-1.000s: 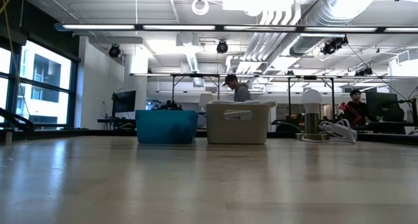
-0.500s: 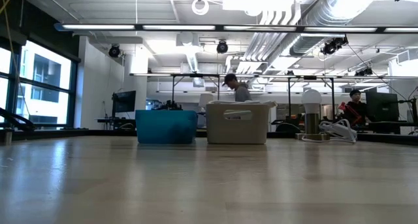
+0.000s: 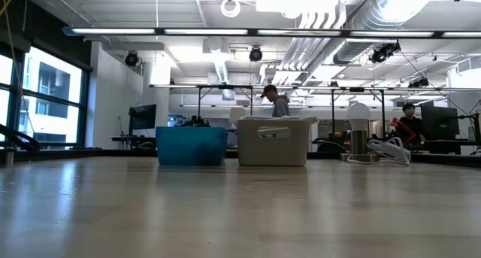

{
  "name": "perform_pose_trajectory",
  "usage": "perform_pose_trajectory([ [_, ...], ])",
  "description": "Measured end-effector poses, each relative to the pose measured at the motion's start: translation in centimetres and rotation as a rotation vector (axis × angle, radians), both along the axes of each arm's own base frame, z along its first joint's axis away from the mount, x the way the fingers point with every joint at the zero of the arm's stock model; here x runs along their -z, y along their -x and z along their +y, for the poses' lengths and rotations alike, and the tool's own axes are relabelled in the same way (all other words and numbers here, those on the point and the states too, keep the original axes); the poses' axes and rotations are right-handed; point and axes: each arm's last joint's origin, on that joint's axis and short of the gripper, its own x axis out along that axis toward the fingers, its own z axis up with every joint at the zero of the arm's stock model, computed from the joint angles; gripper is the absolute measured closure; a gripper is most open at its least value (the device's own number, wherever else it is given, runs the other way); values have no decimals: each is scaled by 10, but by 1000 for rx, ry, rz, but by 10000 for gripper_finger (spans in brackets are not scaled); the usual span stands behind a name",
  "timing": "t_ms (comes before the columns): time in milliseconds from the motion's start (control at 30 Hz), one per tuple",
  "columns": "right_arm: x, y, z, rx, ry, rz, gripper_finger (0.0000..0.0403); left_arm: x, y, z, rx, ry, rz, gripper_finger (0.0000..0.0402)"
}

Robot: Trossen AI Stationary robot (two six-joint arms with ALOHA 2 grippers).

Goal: Pick & Place USB Port
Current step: Put the red charger cable into the blue bin

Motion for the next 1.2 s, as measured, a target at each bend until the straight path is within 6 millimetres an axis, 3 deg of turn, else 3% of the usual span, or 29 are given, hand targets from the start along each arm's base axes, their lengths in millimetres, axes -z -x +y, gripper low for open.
perform_pose_trajectory([
  [333,0,0,0,-1,0,0,293,26,-2,-9,52,-37,100,285],
  [1200,0,0,0,10,-31,13,293,27,-6,-10,149,-98,-4,285],
])
